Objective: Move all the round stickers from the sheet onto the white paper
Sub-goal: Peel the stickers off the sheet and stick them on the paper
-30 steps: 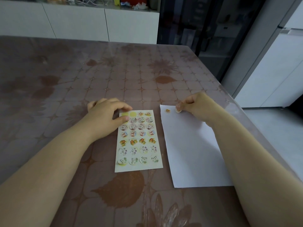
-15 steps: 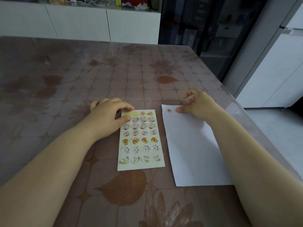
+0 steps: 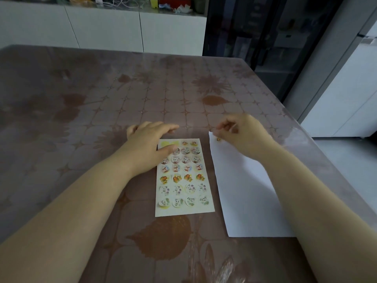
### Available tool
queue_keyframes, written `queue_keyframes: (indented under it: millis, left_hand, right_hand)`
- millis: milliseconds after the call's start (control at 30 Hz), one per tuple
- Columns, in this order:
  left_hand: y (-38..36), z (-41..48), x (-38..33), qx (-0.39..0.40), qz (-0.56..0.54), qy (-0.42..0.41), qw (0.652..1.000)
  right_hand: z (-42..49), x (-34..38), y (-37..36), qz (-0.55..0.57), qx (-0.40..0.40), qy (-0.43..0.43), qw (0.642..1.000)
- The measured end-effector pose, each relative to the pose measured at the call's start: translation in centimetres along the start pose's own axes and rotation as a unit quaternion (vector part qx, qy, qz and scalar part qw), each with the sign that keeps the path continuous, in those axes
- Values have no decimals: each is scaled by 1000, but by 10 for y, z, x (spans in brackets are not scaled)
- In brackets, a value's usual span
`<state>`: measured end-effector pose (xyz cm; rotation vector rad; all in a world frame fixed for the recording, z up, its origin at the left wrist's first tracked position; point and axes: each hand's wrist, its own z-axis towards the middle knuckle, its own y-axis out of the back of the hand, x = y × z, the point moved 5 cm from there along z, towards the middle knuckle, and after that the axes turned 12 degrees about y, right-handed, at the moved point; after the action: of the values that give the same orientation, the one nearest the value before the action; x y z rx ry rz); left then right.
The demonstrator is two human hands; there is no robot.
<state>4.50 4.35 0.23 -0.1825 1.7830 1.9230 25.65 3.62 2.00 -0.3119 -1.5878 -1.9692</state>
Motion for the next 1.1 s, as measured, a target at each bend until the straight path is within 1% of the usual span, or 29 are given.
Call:
queue_keyframes:
  millis: [100,167,300,367,533,633,867,1100]
  left_hand:
    - [-3,1,-3,15,2,-5,1000]
    - [-3,1,-3,12,1,-8,1000]
    - [-4,1,-5,3,-7,-12,1000]
    - [-4,1,-6,-1,-9,-13,1000]
    - [-6,2,-6,5,-12,-5,1000]
    - [-6,2,-6,12,-22,6,1000]
    - [-5,4,-6,6,-18,17,1000]
    - [-3,3,-8,0,10,19,1000]
  right_hand:
    - [4,23,-26,-19,49,79,995]
    - [6,32,-35,-20,60,110,992]
    - [10,39,-39,43,56,113,991]
    - [12,40,-42,54,53,110,991]
    - [13,44,-46,-25,47,160,986]
    - [14,44,-52,-45,55,150,986]
    - [17,39,-52,37,29,102,994]
    - [16,37,-53,64,35,86,994]
